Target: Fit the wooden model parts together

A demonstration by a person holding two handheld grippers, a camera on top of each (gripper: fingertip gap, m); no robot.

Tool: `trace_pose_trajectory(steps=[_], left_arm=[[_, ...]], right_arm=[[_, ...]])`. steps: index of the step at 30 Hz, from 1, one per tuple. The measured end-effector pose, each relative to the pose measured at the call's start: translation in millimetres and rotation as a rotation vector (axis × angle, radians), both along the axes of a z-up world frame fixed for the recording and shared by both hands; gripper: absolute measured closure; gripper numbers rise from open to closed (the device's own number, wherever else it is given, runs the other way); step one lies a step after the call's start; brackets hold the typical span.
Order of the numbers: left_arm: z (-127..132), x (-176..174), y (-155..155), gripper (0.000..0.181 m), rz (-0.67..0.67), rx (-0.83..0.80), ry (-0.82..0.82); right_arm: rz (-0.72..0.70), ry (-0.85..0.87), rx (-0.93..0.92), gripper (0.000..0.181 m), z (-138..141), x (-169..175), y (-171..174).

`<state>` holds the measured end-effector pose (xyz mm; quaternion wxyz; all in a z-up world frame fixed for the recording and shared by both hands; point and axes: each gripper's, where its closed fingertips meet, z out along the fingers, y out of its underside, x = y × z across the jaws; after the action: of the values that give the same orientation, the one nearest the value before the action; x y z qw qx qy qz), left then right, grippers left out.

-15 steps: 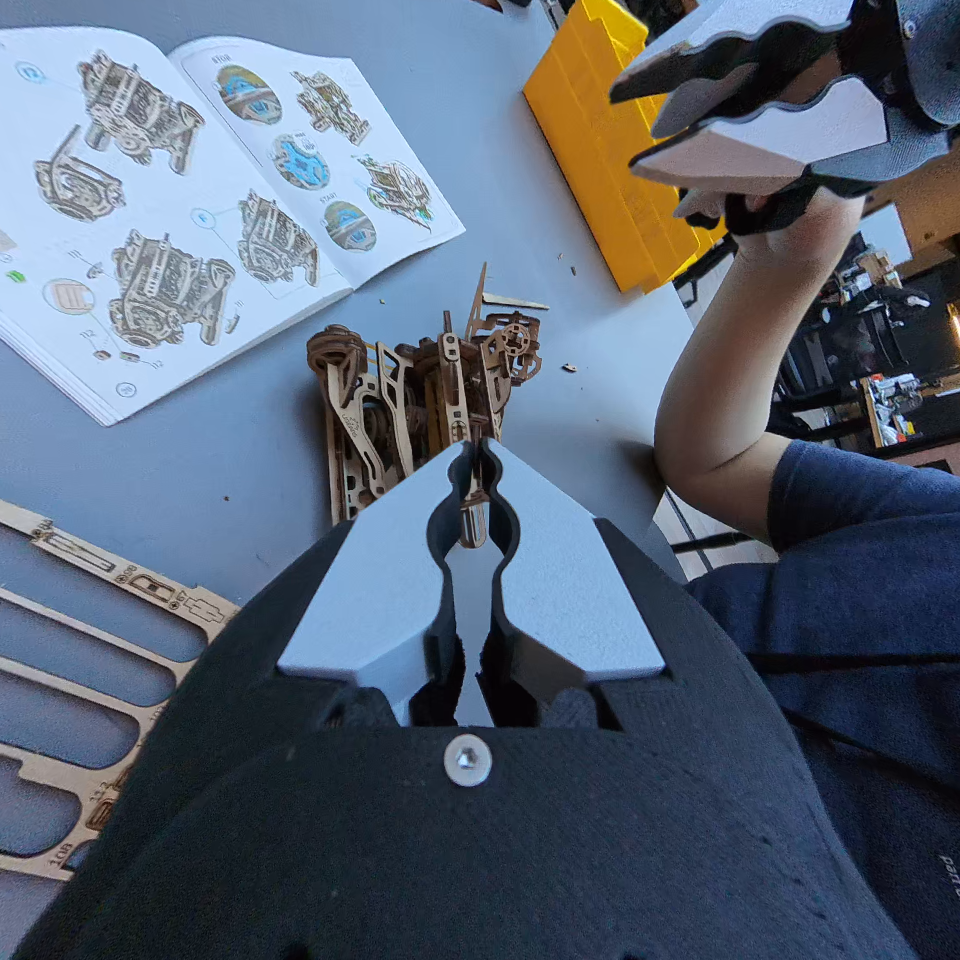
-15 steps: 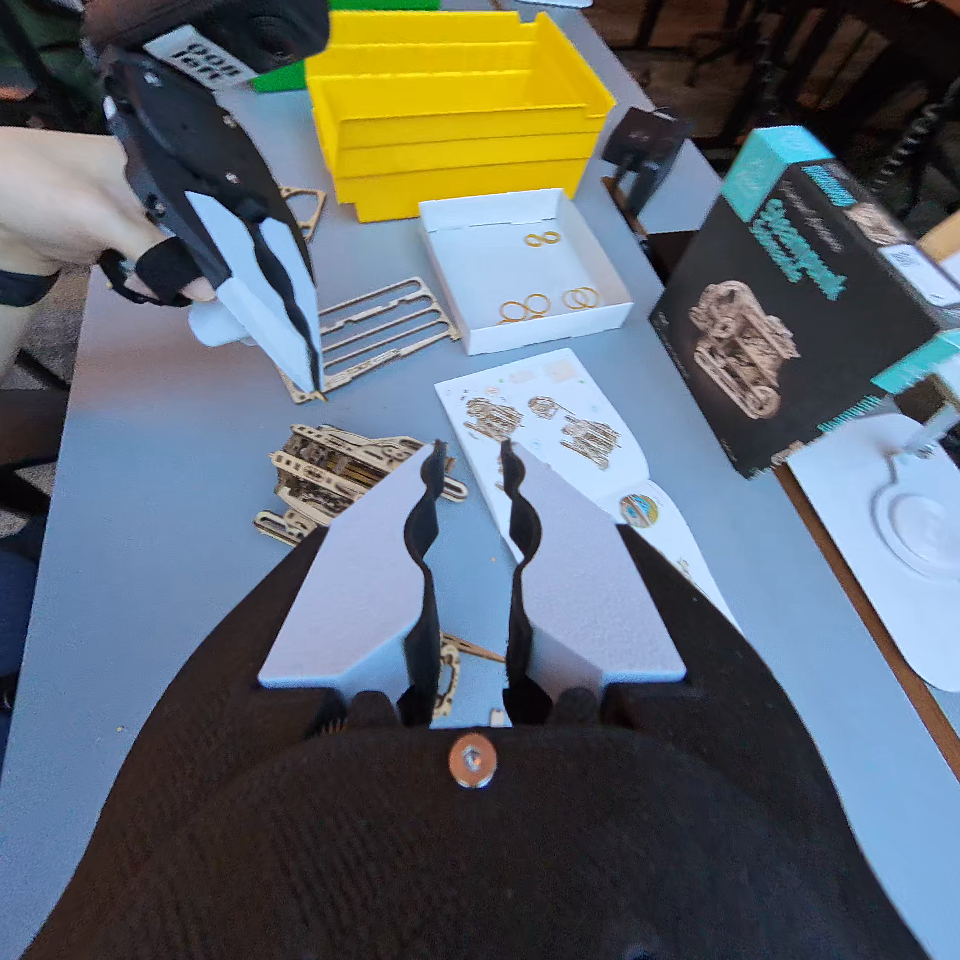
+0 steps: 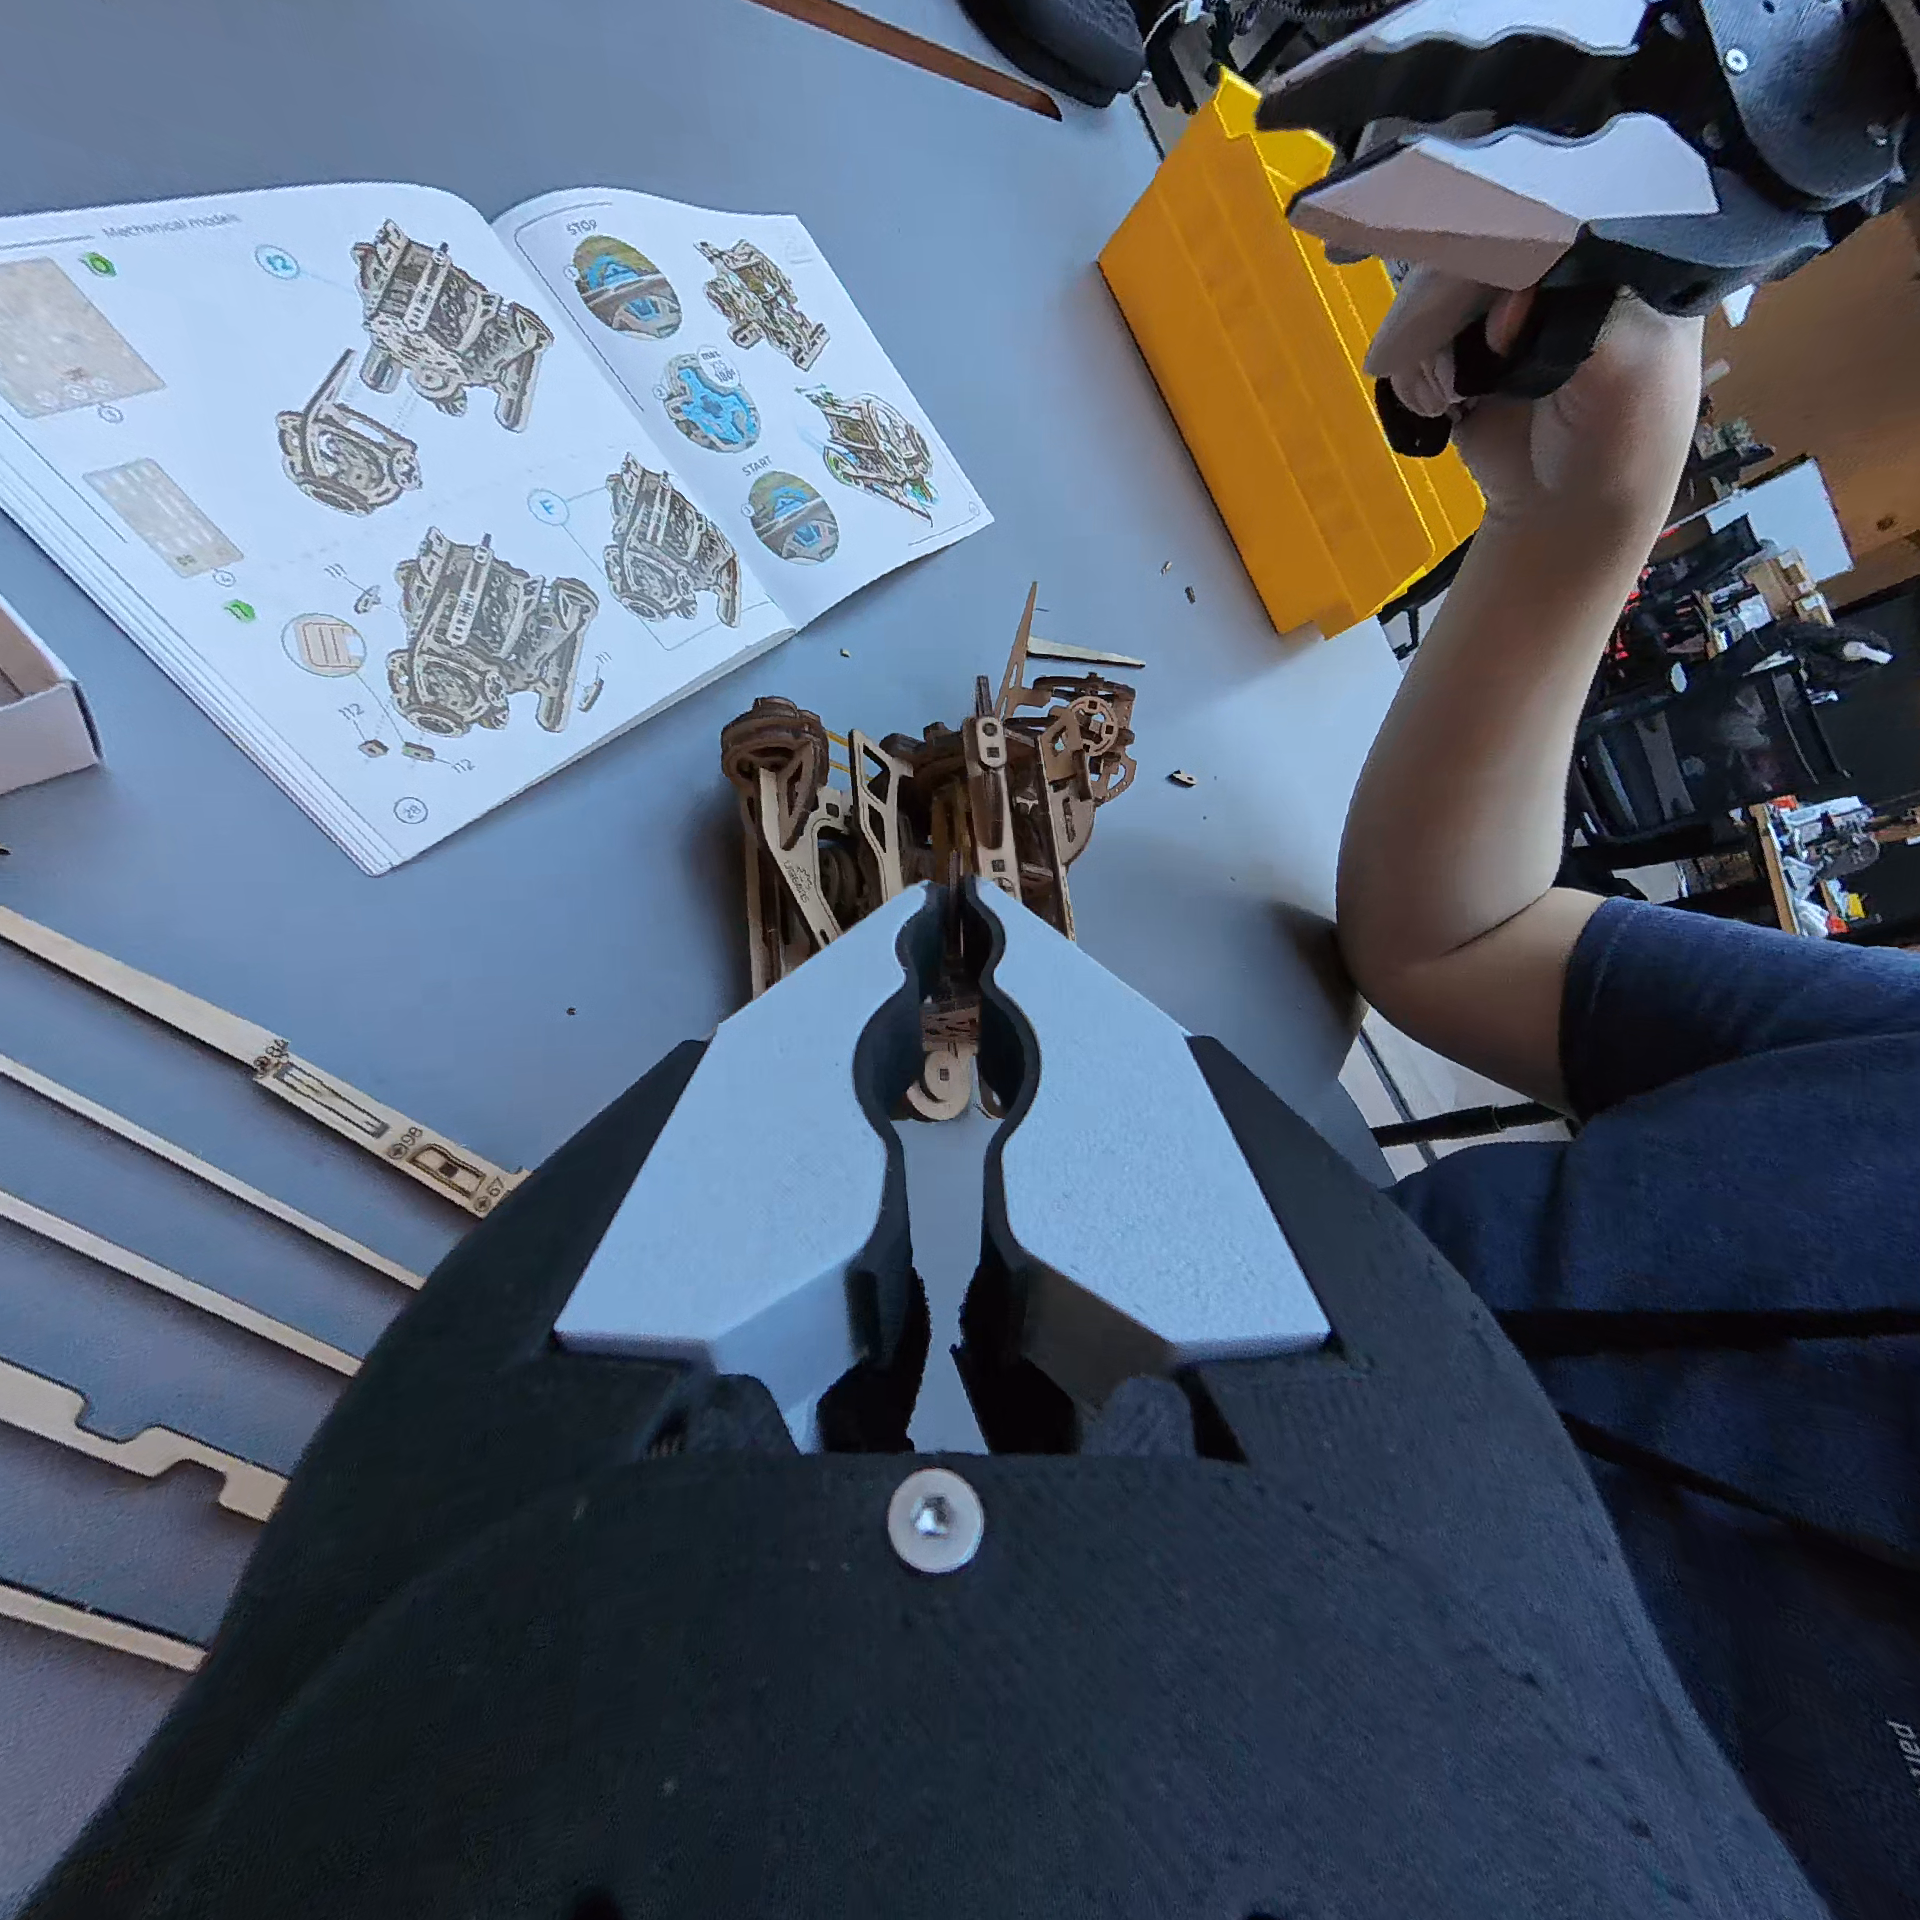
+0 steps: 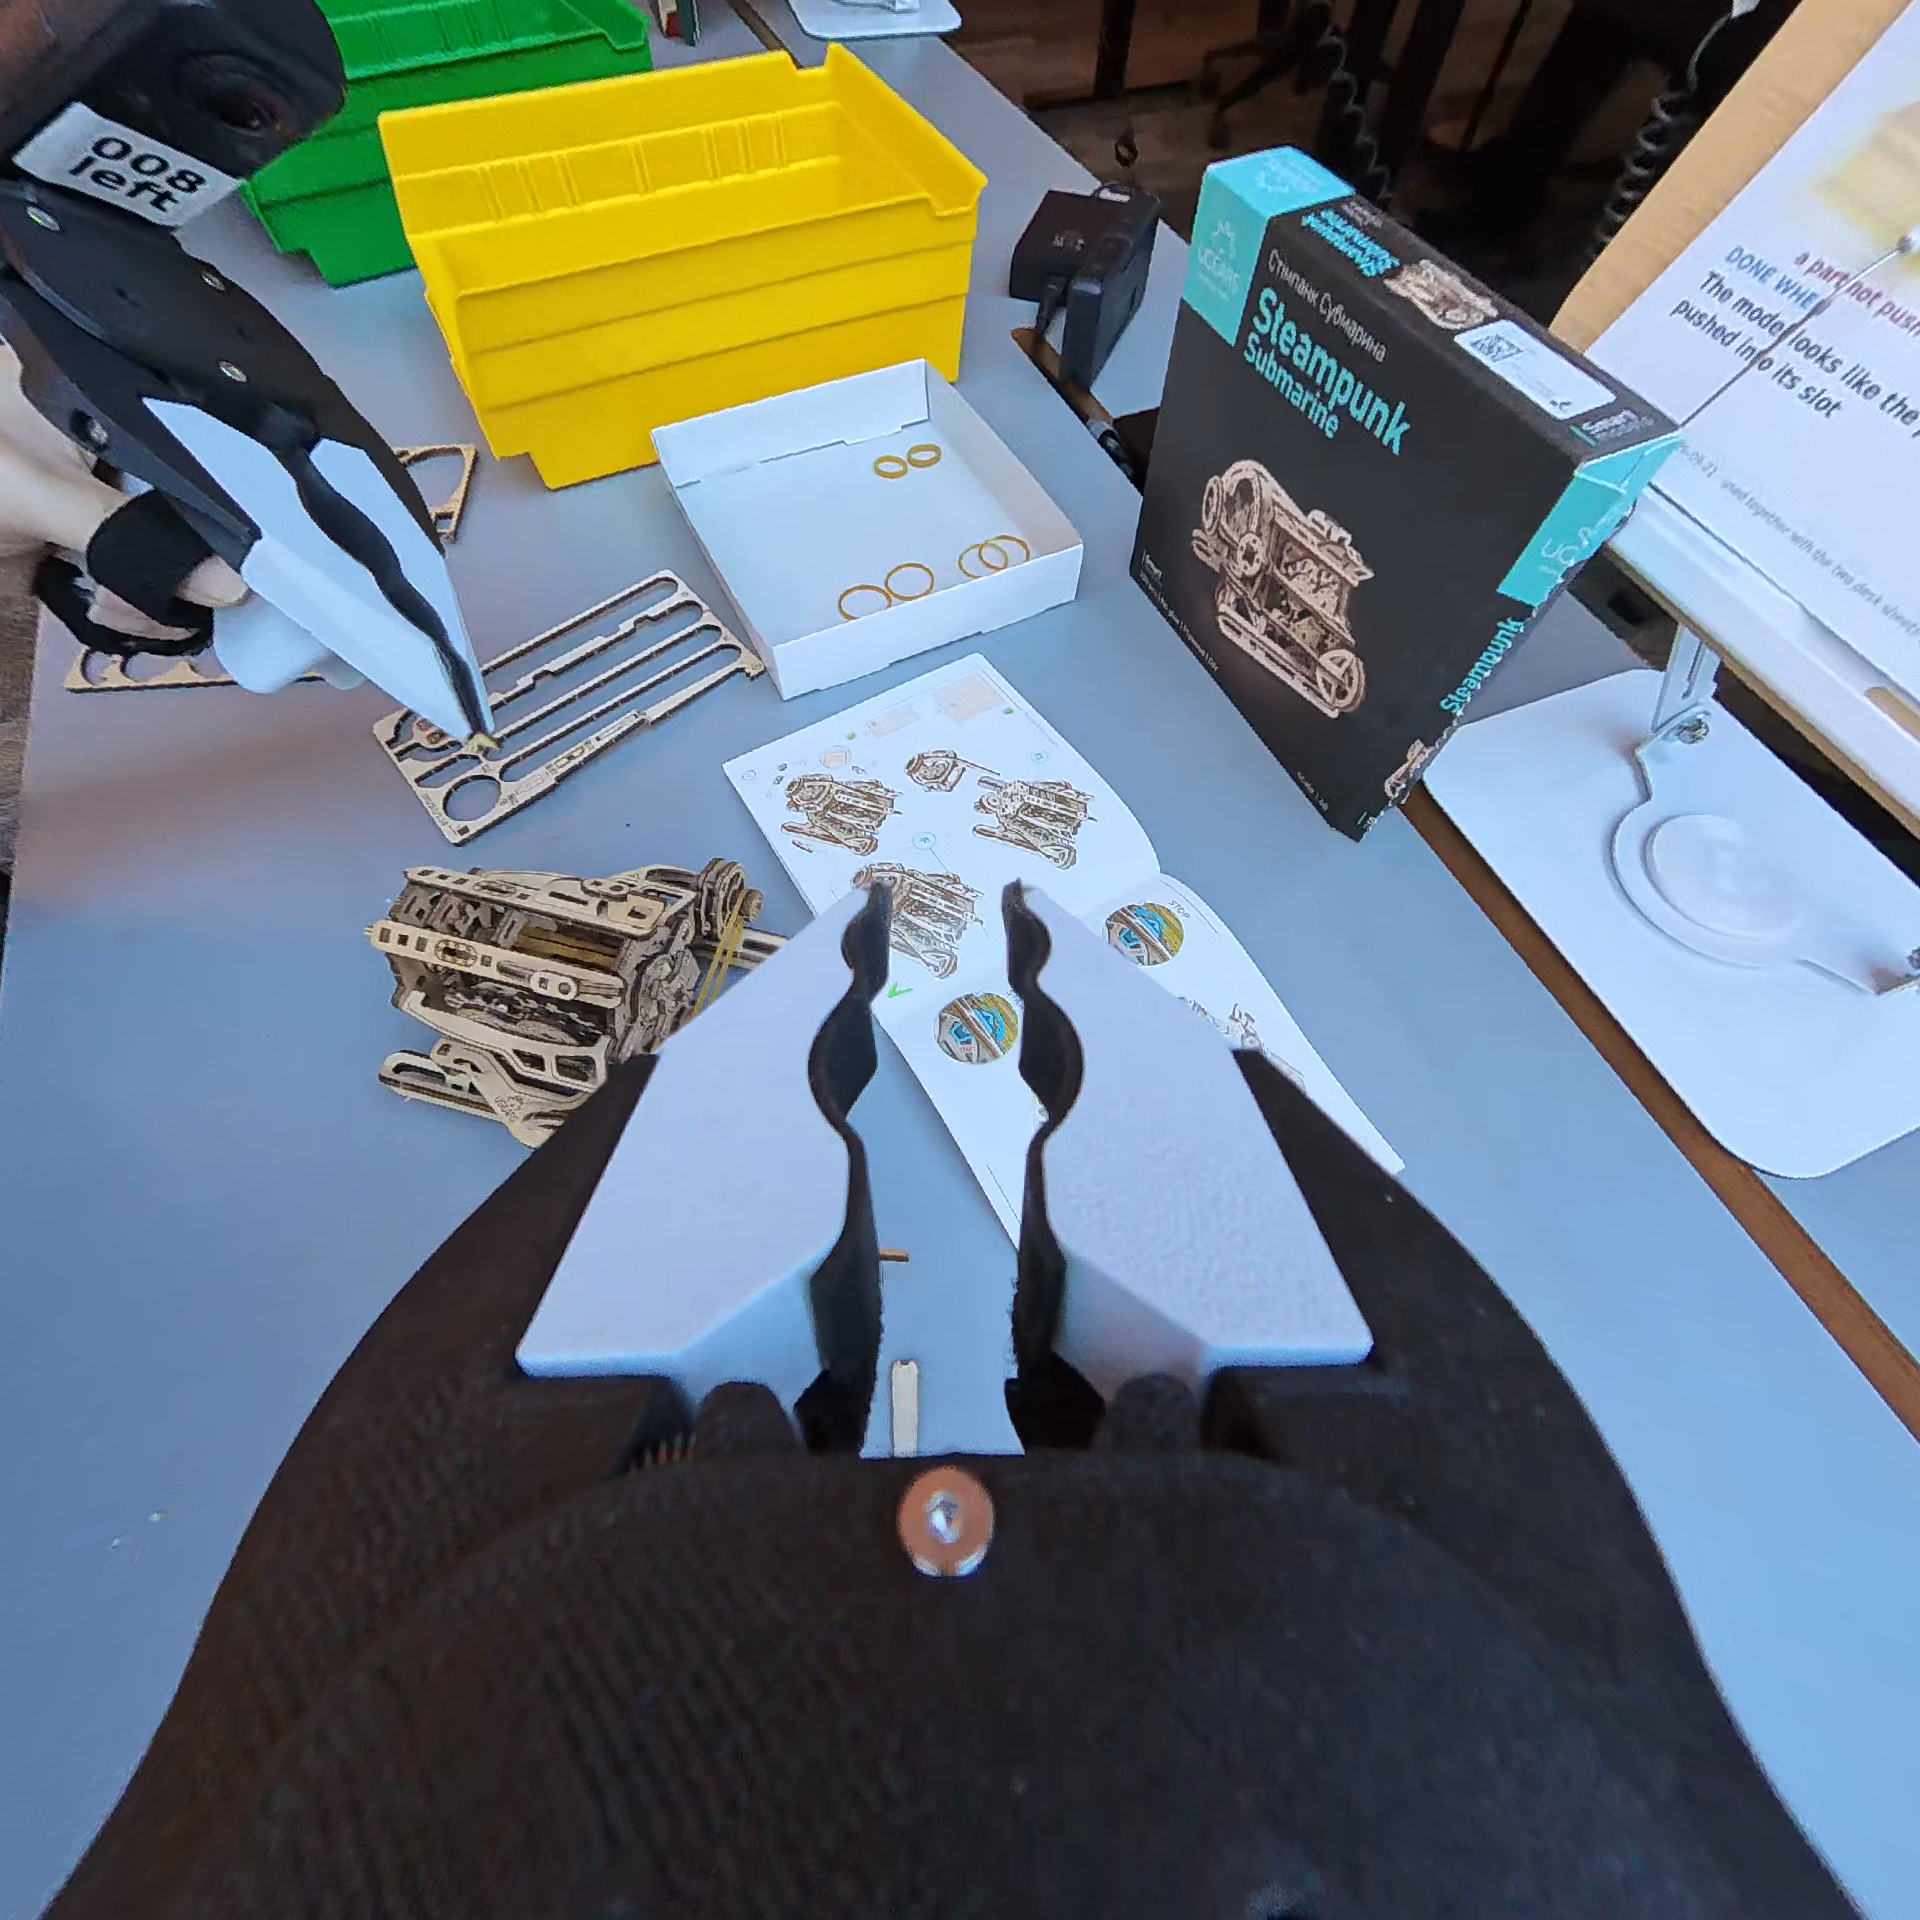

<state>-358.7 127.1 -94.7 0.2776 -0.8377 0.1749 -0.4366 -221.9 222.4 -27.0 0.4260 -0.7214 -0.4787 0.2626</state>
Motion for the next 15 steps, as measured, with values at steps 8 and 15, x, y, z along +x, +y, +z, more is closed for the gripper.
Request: trace_pose_trajectory(steps=[8, 15], left_arm=[[-1.8, 1.2, 2.5, 0.181, 0.000, -0.006, -0.008], [-2.6, 0.8, 1.8, 0.181, 0.004, -0.012, -0.012]], right_arm=[[0.009, -0.020, -0.002, 0.161, -5.3, -3.9, -0.5], [0.009, -0.022, 0.006, 0.161, -3.3, -2.6, -1.5]])
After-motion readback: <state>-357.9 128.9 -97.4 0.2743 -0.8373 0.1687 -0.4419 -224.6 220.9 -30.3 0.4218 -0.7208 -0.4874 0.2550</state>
